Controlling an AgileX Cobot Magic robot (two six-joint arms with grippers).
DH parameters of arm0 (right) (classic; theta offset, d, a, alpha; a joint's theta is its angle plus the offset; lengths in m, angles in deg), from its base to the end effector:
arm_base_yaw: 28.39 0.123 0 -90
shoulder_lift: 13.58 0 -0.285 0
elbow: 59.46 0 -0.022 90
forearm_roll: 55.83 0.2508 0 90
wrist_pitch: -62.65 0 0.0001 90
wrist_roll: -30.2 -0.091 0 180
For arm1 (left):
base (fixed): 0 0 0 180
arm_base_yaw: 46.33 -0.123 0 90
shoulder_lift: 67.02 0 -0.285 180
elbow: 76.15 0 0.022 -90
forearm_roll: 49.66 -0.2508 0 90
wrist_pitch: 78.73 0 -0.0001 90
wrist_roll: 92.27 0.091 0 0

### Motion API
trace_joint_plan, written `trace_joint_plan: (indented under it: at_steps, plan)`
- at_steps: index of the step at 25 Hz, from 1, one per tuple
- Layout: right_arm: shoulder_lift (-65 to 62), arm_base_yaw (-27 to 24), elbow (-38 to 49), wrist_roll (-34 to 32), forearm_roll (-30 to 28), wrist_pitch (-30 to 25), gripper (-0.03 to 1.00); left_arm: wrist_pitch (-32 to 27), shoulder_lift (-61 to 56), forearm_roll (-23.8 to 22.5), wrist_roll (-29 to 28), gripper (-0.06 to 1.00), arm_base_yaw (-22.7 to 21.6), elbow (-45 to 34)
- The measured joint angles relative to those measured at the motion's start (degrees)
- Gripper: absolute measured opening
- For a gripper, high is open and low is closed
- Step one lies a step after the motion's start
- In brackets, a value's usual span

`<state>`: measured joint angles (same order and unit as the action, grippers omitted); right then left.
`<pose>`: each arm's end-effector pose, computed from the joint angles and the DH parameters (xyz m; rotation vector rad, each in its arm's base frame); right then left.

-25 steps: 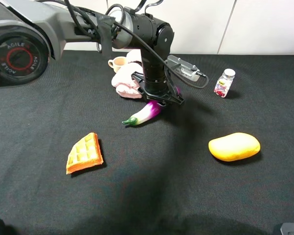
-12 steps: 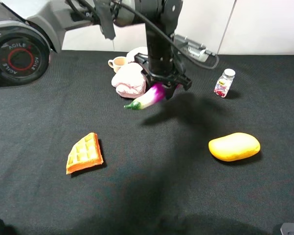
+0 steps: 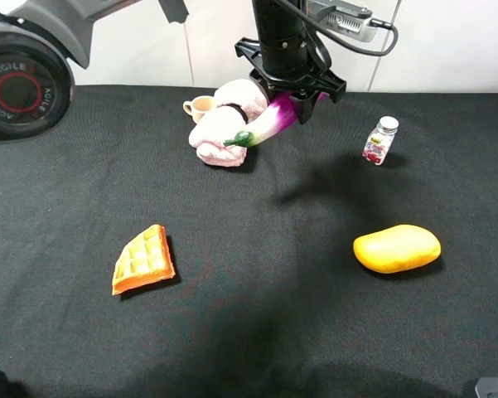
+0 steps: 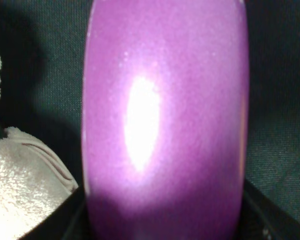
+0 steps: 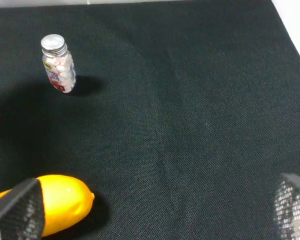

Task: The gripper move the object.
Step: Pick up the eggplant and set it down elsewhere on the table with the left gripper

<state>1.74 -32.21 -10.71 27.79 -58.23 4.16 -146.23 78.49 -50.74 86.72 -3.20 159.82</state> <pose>0.0174 -0.0044 0.2788 0.1137 2.1360 -0.0654 0.3813 -0.3550 0.2246 0.9955 2.5712 -0.1863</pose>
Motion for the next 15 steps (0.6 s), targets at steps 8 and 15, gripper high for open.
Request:
trace_joint_plan:
  at_steps: [8,15]
  plan:
    - [0.0,0.0,0.0,0.0,0.0,0.0,0.69,0.0,0.0,0.0,0.0,0.55,0.0,0.0]
    - [0.0,0.0,0.0,0.0,0.0,0.0,0.69,0.0,-0.1,-0.2,0.1,0.55,0.0,0.0]
